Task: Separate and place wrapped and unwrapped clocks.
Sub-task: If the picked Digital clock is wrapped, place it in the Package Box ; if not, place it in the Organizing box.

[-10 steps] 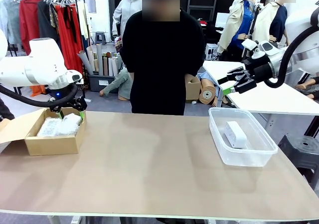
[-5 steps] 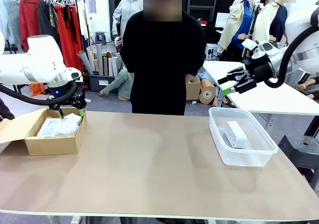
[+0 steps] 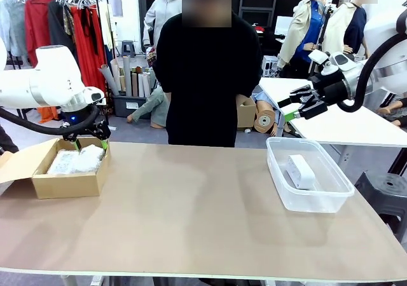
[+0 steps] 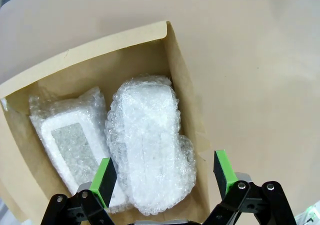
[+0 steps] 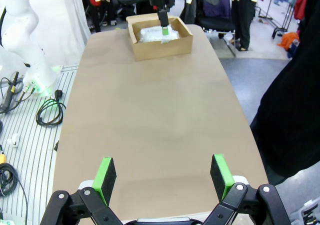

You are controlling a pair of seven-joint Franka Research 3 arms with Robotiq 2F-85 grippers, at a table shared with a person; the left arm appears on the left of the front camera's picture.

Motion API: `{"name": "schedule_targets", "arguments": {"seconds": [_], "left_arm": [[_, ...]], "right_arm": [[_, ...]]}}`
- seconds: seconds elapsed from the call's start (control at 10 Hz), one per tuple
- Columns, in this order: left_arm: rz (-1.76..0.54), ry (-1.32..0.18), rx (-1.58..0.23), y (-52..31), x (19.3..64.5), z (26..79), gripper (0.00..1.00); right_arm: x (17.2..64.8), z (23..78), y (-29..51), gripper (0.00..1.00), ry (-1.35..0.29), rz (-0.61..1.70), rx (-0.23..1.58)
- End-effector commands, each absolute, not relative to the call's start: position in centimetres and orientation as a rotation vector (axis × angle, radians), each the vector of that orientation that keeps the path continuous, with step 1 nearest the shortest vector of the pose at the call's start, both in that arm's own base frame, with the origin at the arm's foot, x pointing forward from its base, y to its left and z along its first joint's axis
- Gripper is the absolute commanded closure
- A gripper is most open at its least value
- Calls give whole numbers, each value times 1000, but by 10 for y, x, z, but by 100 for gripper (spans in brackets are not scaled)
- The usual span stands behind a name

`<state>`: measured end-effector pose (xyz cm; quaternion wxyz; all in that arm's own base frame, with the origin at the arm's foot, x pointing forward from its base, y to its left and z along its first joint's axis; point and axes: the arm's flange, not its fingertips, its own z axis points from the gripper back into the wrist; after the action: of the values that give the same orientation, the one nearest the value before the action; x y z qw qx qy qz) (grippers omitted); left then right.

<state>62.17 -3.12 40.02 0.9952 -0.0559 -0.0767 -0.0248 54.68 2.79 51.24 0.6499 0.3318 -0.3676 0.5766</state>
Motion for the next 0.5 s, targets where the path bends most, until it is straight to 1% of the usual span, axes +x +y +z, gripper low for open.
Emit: {"name": "schedule_targets", "arguments": {"seconds": [0.0, 0.4], "left_arm": [[-53, -155, -113, -31, 622, 401, 0], [-50, -154, -112, -31, 622, 400, 0]], "right_arm": [[546, 514, 28, 0, -836, 1313, 751], [546, 514, 28, 0, -836, 1313, 751]]}}
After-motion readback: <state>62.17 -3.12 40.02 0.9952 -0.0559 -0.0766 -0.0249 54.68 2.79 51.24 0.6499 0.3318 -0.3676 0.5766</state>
